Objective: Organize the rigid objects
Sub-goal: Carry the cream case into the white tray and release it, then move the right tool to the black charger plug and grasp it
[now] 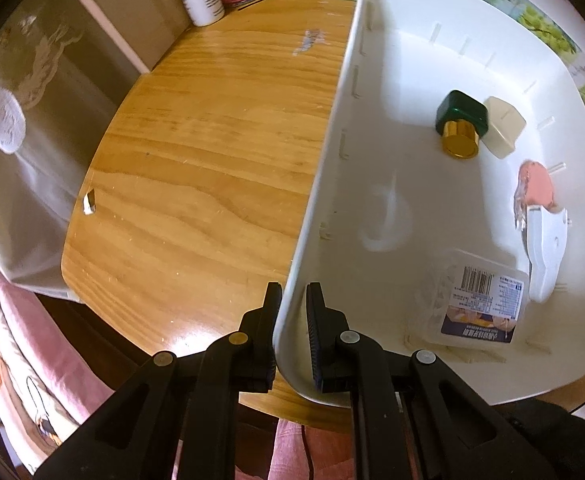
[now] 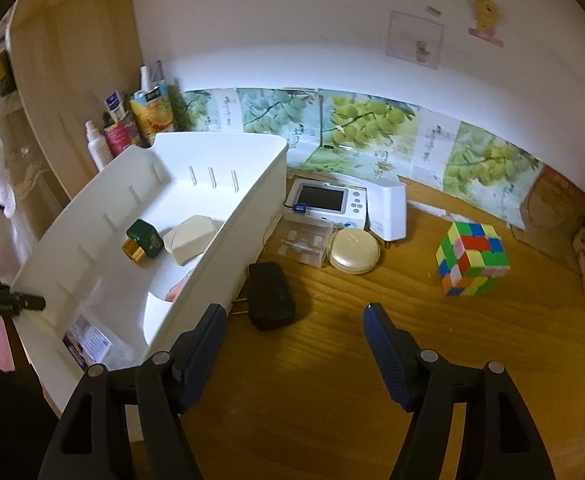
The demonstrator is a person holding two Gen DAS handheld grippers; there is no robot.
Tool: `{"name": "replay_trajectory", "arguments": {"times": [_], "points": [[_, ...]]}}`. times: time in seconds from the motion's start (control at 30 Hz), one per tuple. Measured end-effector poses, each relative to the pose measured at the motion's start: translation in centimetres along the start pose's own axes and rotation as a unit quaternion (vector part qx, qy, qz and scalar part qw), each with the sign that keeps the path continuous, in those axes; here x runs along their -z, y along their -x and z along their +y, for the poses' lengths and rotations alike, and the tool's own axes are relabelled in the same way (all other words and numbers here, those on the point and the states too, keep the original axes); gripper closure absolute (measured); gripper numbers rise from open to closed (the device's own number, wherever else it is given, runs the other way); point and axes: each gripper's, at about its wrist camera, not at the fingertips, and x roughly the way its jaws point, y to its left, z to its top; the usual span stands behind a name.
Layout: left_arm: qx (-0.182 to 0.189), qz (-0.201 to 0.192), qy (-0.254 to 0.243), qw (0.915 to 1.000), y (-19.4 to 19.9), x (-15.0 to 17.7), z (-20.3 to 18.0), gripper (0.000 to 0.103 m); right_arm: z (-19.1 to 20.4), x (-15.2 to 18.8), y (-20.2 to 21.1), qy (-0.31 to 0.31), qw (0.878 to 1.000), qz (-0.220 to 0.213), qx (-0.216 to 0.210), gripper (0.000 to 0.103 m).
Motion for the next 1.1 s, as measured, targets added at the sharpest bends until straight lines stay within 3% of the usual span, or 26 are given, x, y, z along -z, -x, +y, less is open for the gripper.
{"name": "replay_trajectory", "arguments": {"times": [0.6, 1.1], "points": [[0.002, 0.014, 0.061, 0.998, -0.6, -0.1, 0.7, 0.089, 0.5, 2.5, -4.9, 0.15, 0.986, -0.026, -0.067, 0.031], [-0.002, 0.021, 0.062, 0.9978, -0.9, -0.4, 0.5, 0.088, 1.4, 2.0, -7.2, 0.131, 0.988, -0.022, -0.082, 0.031]]}}
